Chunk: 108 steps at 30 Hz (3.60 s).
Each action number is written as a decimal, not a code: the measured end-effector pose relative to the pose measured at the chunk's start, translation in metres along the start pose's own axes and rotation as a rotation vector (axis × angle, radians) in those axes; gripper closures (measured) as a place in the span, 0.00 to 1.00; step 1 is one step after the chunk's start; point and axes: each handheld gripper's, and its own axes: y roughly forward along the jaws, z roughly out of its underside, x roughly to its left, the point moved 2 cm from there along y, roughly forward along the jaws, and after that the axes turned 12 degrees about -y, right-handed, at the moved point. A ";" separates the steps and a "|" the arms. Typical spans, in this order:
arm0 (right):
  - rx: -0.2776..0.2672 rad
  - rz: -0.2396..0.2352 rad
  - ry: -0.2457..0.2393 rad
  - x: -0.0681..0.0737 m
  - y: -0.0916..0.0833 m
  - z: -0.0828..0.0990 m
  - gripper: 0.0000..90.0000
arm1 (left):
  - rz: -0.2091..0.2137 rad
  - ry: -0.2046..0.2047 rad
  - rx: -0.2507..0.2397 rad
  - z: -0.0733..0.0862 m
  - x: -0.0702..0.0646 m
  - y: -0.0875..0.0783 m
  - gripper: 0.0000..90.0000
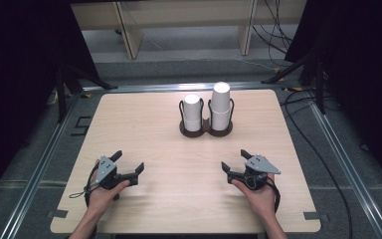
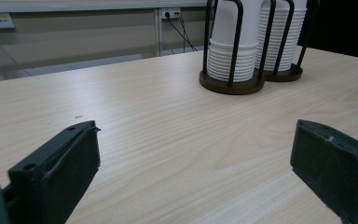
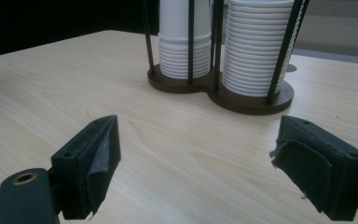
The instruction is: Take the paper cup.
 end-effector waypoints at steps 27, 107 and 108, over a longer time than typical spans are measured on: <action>-0.066 0.018 -0.016 -0.004 0.018 -0.042 0.20 | 0.136 0.062 0.080 -0.027 -0.027 0.072 0.07; 0.011 0.156 -0.061 -0.014 0.197 -0.135 0.37 | 0.110 0.088 0.221 -0.034 -0.066 0.226 0.26; 0.018 0.143 -0.026 -0.012 0.196 -0.135 0.37 | 0.111 0.070 0.207 -0.034 -0.068 0.227 0.26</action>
